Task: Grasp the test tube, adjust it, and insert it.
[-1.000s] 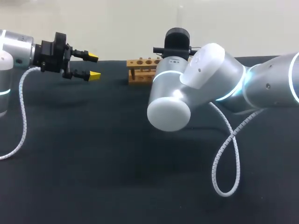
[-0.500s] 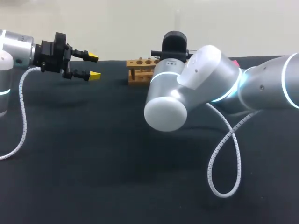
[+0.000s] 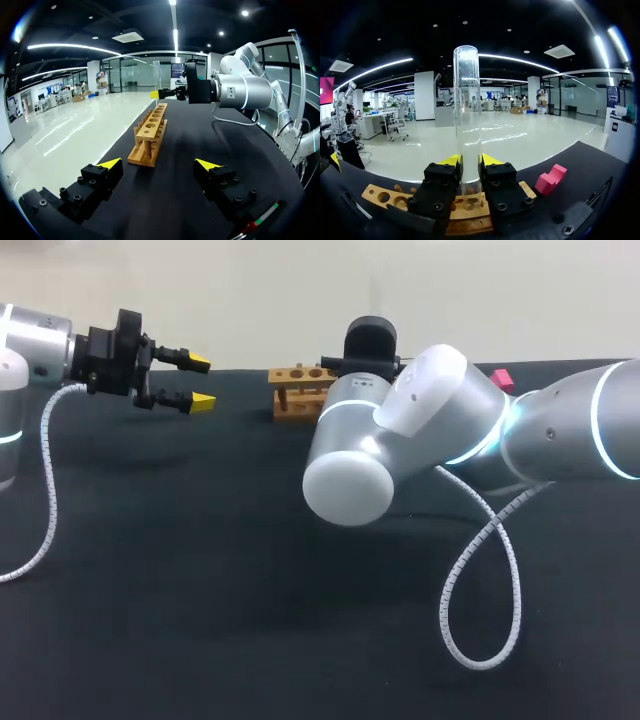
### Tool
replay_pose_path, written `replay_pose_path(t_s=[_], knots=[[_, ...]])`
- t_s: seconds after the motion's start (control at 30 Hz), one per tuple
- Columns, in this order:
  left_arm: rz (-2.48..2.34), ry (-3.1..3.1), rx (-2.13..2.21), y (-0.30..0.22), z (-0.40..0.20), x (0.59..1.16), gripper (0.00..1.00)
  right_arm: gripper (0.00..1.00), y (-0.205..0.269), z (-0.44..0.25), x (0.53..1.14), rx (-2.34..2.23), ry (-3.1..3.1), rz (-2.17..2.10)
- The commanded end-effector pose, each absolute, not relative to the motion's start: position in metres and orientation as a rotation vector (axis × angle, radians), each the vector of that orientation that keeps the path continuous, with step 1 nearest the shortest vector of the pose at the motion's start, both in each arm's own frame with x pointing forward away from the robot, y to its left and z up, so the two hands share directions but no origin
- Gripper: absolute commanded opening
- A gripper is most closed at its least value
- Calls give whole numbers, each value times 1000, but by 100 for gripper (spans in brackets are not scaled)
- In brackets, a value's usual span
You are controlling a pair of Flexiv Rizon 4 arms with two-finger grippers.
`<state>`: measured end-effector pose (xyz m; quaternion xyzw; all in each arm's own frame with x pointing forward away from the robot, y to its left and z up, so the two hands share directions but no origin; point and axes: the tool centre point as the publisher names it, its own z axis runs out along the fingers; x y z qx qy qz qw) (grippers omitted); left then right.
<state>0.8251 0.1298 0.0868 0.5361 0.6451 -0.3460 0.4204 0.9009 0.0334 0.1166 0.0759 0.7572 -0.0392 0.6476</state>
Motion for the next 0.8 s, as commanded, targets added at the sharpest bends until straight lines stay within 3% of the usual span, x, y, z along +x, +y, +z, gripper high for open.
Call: replay_pose_path(t_s=[0.03, 0.43, 0.47, 0.8], knots=[[-863, 1613, 1342, 130, 86, 824, 100, 0, 37, 113, 903, 182, 1722, -89], [-863, 1613, 1342, 130, 86, 824, 100, 0, 38, 103, 903, 197, 1742, -86], [-863, 1613, 1342, 130, 86, 824, 100, 4, 39, 102, 903, 199, 1743, -86], [-863, 1613, 1342, 130, 86, 824, 100, 10, 39, 100, 903, 205, 1751, -85]])
